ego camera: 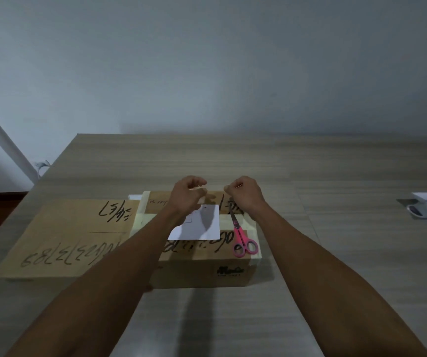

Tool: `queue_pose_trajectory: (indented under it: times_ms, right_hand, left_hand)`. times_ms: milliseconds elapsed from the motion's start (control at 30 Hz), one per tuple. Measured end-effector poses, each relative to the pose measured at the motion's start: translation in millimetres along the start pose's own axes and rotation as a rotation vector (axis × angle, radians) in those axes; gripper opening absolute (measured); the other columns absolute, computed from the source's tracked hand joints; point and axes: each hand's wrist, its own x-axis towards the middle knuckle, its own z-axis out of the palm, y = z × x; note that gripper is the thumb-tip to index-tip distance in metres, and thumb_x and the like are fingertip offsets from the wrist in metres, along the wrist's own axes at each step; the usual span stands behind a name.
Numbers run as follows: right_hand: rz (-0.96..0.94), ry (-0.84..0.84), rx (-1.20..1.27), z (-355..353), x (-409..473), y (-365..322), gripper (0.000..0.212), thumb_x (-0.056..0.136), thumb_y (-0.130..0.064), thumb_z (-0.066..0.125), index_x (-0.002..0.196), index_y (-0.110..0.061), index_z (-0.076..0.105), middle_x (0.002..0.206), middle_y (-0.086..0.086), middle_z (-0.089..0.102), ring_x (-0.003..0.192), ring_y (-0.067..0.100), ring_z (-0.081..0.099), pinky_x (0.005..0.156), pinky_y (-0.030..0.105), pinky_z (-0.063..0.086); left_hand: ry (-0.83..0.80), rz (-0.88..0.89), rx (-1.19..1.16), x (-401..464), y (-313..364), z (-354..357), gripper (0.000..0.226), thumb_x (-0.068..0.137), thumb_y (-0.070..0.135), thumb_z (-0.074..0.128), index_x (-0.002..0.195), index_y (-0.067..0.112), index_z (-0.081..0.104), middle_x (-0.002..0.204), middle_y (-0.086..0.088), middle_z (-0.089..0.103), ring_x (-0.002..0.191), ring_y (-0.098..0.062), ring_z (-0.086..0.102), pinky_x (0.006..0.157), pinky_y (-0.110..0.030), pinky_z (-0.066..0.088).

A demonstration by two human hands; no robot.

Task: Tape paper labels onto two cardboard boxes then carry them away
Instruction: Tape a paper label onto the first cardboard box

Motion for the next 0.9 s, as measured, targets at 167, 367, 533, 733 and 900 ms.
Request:
queue_pose_trajectory:
  times_ms: [167, 367, 533, 733, 900]
  right_hand:
    - [0.003, 0.025, 0.135, -5, -19, -3, 0.013, 0.095, -0.021, 0.071, 0.092, -0.009, 0.069, 0.09, 0.003, 0.068, 0.082, 0.019, 0.063, 0.072, 0.034, 0.052]
    - [0.092, -0.131, 0.296, -7, -56, -17, 0.014, 0.096, -0.015, 0.066, 0.094, -0.004, 0.073, 0.075, 0.008, 0.064, 0.06, 0.015, 0.056, 0.051, 0.027, 0.043]
    - [0.19, -0.256, 0.348, -5, -83, -21, 0.016, 0.089, -0.02, 0.065, 0.091, -0.008, 0.075, 0.081, 0.006, 0.064, 0.066, 0.017, 0.054, 0.056, 0.029, 0.038]
    - [0.279, -0.347, 0.47, 4, -101, -21, 0.018, 0.09, -0.02, 0.056, 0.086, -0.01, 0.07, 0.083, 0.005, 0.066, 0.066, 0.018, 0.052, 0.058, 0.032, 0.041]
    - [0.281, -0.347, 0.503, 11, -109, -26, 0.015, 0.089, -0.018, 0.06, 0.088, -0.01, 0.073, 0.08, 0.004, 0.063, 0.064, 0.016, 0.049, 0.056, 0.03, 0.035]
  left_hand:
    - [-0.105, 0.106, -0.119, -32, 4, 0, 0.049, 0.097, 0.01, 0.068, 0.135, 0.028, 0.043, 0.127, -0.003, 0.061, 0.111, -0.021, 0.064, 0.087, -0.048, 0.062]
    - [-0.114, 0.162, -0.114, -64, 3, 2, 0.063, 0.097, 0.01, 0.068, 0.146, 0.029, 0.034, 0.13, -0.004, 0.061, 0.109, -0.015, 0.064, 0.082, -0.036, 0.062]
    - [-0.149, 0.217, -0.058, -85, 0, 0, 0.063, 0.098, 0.016, 0.069, 0.148, 0.032, 0.034, 0.134, 0.001, 0.058, 0.104, -0.013, 0.067, 0.081, -0.036, 0.062]
    - [-0.17, 0.232, -0.008, -104, -2, -9, 0.061, 0.099, 0.018, 0.067, 0.149, 0.032, 0.035, 0.139, 0.003, 0.057, 0.108, -0.01, 0.066, 0.089, -0.042, 0.061]
    - [-0.196, 0.232, 0.006, -114, -3, -19, 0.066, 0.097, 0.021, 0.07, 0.15, 0.032, 0.034, 0.139, 0.002, 0.057, 0.11, -0.01, 0.066, 0.089, -0.043, 0.061]
